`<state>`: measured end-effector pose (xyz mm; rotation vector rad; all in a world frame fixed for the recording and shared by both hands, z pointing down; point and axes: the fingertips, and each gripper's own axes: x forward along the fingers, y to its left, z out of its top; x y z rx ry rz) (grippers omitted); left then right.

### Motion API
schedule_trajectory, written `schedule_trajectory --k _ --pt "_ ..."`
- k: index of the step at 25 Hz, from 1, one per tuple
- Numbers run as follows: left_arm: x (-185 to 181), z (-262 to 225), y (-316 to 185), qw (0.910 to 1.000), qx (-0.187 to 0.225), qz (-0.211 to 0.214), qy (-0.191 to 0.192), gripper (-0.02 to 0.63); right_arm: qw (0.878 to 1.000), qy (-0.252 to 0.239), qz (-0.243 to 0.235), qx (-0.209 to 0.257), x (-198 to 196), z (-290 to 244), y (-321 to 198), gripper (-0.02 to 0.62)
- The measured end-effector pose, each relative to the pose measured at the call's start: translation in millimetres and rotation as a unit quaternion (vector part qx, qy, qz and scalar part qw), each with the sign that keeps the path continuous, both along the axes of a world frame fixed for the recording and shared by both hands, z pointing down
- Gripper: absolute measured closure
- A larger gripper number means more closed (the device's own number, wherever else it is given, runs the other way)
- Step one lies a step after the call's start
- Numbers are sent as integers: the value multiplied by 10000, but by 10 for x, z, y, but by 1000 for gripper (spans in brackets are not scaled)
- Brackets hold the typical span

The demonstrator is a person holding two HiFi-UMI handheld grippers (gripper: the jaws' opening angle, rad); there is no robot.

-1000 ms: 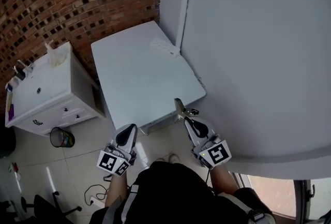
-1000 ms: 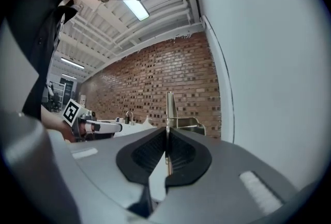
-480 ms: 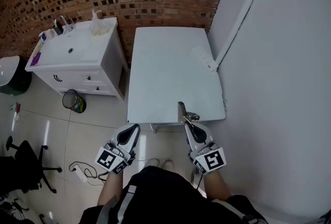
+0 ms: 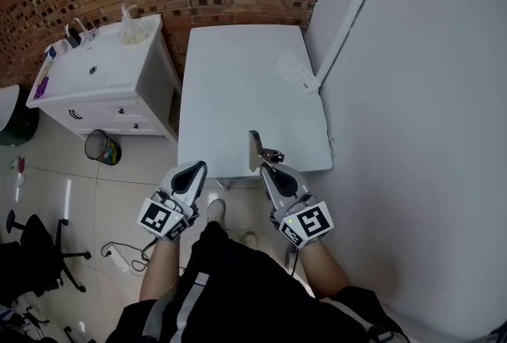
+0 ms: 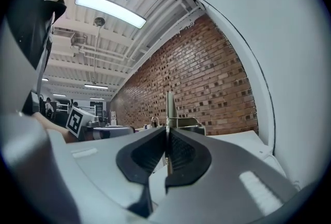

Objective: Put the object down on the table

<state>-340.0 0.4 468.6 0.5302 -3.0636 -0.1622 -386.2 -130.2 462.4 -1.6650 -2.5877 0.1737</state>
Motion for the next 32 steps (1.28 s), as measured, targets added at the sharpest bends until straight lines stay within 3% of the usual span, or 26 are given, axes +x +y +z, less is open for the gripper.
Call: schedule_trajectory --k 6,13,16,20,25,32 --pt "-625 -199 120 9976 152 305 -599 606 9996 3 272 102 -543 -14 248 587" --pt "-1384 -21 511 9972 197 457 -560 606 9933 946 642 -173 -1449 45 581 588" --pt "-1643 130 659 9981 295 454 -293 606 9843 1531 819 -314 -1865 243 720 587" --pt "-1658 548 728 9978 382 441 317 606 9593 2661 944 -91 -2064 860 861 587" --pt "-1773 1009 892 9954 85 539 791 606 9249 3660 1026 69 -2330 1572 1214 587" --pt "-1840 1466 946 9920 119 704 1042 606 8713 4746 1248 -11 -2551 2318 1515 588"
